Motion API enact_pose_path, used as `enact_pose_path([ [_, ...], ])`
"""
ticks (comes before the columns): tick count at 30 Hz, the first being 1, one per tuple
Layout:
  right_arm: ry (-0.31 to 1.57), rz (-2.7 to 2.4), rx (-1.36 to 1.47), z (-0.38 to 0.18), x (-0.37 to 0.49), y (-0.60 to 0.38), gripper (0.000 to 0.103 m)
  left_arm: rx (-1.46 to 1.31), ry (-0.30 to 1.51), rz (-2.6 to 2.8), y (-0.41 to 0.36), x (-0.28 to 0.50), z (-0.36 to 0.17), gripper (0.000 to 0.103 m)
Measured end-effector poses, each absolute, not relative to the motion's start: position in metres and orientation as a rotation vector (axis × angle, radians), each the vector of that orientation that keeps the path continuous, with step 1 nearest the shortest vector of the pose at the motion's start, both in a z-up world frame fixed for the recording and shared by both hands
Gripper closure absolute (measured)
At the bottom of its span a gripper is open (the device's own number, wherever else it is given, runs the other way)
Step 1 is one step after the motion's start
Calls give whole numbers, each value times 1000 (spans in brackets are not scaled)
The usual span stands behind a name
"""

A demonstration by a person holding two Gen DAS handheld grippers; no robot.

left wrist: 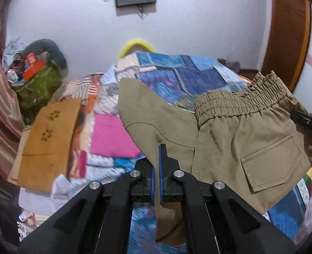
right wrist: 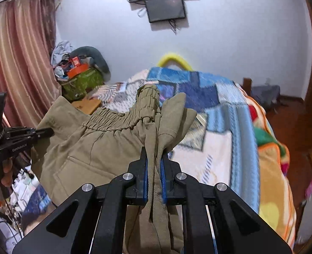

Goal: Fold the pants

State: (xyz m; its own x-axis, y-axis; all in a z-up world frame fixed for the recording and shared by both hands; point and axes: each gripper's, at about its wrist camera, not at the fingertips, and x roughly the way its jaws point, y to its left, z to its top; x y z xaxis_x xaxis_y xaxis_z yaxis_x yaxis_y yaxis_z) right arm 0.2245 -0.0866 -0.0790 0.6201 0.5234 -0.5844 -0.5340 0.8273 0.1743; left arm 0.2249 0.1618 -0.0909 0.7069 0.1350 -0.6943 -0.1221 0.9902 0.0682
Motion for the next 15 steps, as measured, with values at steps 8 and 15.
enact_pose_path([
  [8, 636, 663, -41, -77, 269, -16, 95, -18, 746, 244, 236, 268, -90, 100],
  [15, 629, 688, -57, -91, 307, 49, 95, -121, 748, 328, 304, 320, -123, 100],
])
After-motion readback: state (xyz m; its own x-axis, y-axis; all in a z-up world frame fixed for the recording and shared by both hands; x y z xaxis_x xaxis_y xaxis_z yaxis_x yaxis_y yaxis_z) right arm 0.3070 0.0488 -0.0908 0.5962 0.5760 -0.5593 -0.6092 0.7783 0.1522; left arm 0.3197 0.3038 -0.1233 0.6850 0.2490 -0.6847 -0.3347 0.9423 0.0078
